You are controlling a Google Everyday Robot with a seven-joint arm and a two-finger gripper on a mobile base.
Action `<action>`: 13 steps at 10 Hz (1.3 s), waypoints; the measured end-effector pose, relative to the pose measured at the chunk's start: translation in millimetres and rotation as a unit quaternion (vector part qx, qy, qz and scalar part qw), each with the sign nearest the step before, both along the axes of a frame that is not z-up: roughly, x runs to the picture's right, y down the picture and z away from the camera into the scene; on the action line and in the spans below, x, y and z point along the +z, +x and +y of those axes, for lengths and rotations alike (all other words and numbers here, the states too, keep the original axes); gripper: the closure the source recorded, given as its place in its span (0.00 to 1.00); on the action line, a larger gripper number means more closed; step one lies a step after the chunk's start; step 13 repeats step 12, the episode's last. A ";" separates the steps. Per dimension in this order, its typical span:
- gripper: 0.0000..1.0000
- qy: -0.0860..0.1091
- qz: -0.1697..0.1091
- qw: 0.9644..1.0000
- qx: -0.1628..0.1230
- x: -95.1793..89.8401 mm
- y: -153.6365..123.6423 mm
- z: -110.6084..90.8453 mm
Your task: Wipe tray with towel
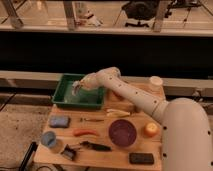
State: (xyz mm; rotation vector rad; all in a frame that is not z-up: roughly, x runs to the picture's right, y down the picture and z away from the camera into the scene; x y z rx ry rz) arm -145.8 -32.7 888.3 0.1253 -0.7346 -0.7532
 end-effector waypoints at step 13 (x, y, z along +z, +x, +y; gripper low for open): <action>0.20 0.013 -0.015 0.999 0.050 -18.5 15.5 -15.7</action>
